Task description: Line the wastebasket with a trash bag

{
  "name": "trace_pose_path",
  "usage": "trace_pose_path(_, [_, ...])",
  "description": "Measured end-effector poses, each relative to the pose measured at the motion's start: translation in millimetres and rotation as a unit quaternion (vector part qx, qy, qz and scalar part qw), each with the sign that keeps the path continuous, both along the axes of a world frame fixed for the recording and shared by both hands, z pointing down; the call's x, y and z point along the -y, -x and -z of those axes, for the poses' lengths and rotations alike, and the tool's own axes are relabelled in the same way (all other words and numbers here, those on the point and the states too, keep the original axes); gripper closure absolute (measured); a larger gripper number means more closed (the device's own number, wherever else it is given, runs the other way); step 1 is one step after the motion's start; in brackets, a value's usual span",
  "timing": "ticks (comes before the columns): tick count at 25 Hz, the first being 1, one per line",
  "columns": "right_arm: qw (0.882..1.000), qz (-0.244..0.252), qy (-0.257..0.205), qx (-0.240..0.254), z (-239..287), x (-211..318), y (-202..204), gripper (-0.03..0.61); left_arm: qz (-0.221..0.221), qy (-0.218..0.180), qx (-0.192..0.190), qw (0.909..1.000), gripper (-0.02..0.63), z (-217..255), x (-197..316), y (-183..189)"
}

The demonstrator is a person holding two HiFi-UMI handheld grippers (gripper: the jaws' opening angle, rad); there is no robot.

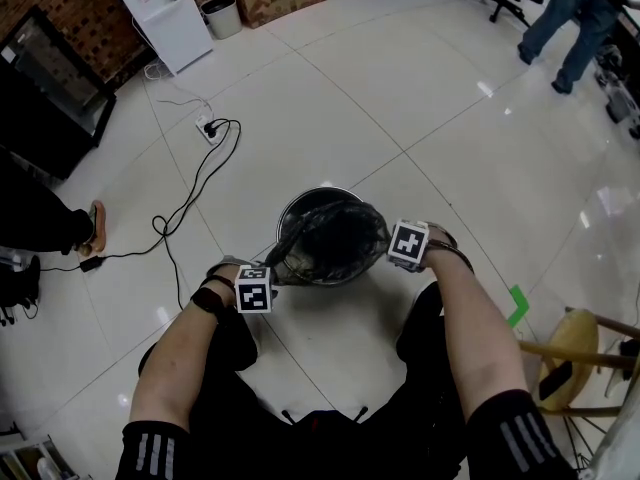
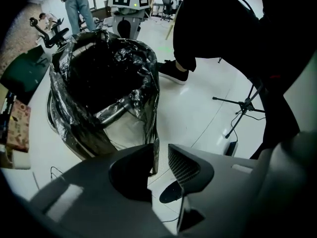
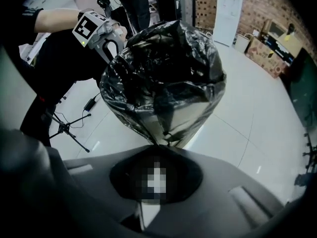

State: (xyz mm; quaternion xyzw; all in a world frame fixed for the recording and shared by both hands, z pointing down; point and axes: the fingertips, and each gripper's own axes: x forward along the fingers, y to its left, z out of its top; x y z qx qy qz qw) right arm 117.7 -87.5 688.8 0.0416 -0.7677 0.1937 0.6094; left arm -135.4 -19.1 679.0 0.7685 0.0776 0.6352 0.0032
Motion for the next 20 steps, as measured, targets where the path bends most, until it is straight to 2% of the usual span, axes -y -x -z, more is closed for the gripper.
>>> trace_pose_path(1, [1.000,-0.006,-0.013,0.008,1.3,7.8,2.1,0.560,0.006,-0.002,-0.004,1.0000,0.509,1.0,2.8,-0.1])
trace_pose_path(4, [0.998,-0.015,-0.045,0.032,13.5,27.7,8.5,0.465,0.028,0.005,-0.022,0.9994,0.478,9.6,8.1,0.4])
trace_pose_path(9, [0.998,-0.021,-0.026,0.049,34.6,25.0,2.7,0.444,0.071,0.041,-0.054,0.9951,0.457,34.4,11.2,5.6])
trace_pose_path(12, [0.997,-0.013,-0.032,0.064,50.3,26.3,3.2,0.439,0.108,0.047,-0.089,0.9890,0.457,58.3,21.4,4.1])
trace_pose_path(16, [0.993,0.010,-0.035,0.108,77.8,27.3,12.3,0.380,0.181,-0.002,-0.133,0.9745,0.472,84.0,64.5,-1.2])
trace_pose_path(18, [0.990,-0.002,-0.075,0.122,90.4,48.3,17.0,0.379,0.214,-0.033,-0.140,0.9662,0.483,88.3,90.2,-3.0])
trace_pose_path(20, [0.983,-0.035,-0.120,0.132,100.3,74.5,22.8,0.379,0.250,-0.044,-0.144,0.9565,0.499,88.5,111.4,-4.7])
